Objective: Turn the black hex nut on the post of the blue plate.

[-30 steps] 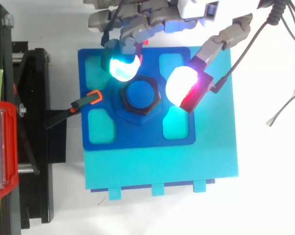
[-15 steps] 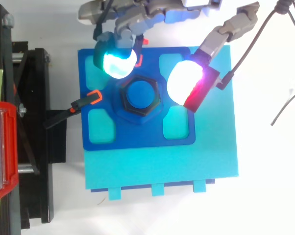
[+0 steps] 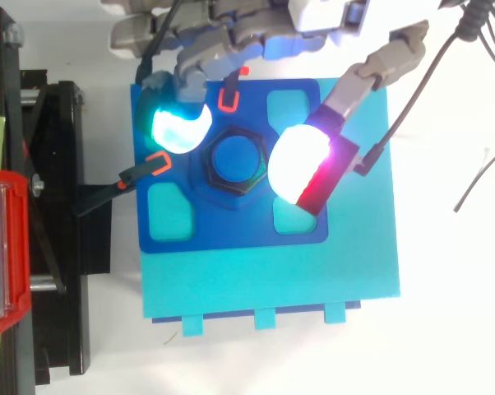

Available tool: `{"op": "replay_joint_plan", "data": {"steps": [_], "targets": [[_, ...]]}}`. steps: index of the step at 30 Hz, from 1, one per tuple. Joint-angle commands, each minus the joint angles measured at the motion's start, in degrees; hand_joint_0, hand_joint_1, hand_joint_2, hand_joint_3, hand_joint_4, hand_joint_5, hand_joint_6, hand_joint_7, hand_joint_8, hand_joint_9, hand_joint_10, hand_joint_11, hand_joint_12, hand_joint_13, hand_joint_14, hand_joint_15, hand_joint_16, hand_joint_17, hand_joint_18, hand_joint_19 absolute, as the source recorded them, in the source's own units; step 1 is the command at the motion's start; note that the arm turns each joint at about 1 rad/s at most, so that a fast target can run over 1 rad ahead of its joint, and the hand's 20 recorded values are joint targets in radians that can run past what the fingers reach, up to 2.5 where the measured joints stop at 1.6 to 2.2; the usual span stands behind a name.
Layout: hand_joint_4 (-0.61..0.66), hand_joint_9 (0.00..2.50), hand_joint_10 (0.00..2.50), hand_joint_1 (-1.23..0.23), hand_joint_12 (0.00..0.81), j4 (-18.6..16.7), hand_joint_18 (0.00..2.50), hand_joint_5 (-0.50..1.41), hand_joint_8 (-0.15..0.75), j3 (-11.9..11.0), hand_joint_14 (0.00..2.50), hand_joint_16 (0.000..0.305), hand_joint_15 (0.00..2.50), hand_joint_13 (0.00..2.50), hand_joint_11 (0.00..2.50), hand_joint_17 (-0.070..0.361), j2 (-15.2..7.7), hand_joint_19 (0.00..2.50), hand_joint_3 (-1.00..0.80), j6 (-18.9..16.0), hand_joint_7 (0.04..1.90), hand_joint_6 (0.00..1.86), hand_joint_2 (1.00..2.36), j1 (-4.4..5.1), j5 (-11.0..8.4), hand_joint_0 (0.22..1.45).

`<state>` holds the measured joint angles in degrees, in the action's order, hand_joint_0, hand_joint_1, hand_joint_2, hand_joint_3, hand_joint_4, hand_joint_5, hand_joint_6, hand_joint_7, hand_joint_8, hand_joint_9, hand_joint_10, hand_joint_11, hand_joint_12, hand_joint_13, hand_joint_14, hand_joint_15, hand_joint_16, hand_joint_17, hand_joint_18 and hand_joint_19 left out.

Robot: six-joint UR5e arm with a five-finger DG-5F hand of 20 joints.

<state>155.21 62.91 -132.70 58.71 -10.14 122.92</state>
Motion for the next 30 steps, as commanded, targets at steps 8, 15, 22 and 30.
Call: {"op": "replay_joint_plan", "data": {"steps": [8, 15, 22, 30], "targets": [[0.24, 0.11, 0.00, -0.23, 0.357, -5.1, 0.00, -0.22, 0.237, 4.4, 0.00, 0.049, 0.00, 0.00, 0.00, 0.111, 0.0, 0.12, -0.50, -0.5, 0.79, 0.50, 1.00, 2.14, -4.00, 0.51], [0.25, 0.12, 0.00, -0.23, 0.357, -5.1, 0.00, -0.21, 0.239, 5.1, 0.00, 0.049, 0.00, 0.00, 0.00, 0.111, 0.0, 0.13, -0.50, -0.6, 0.85, 0.50, 1.00, 2.58, -4.79, 0.51], [0.27, 0.13, 0.00, -0.23, 0.357, -4.7, 0.00, -0.20, 0.242, 5.1, 0.00, 0.049, 0.00, 0.00, 0.00, 0.111, 0.0, 0.13, -0.50, -0.4, 0.90, 0.50, 1.00, 2.58, -4.79, 0.51], [0.28, 0.14, 0.00, -0.23, 0.358, -4.0, 0.00, -0.20, 0.246, 6.5, 0.00, 0.049, 0.00, 0.00, 0.00, 0.111, 0.0, 0.14, -0.50, -0.5, 0.92, 0.50, 1.00, 2.67, -5.94, 0.51]]}}
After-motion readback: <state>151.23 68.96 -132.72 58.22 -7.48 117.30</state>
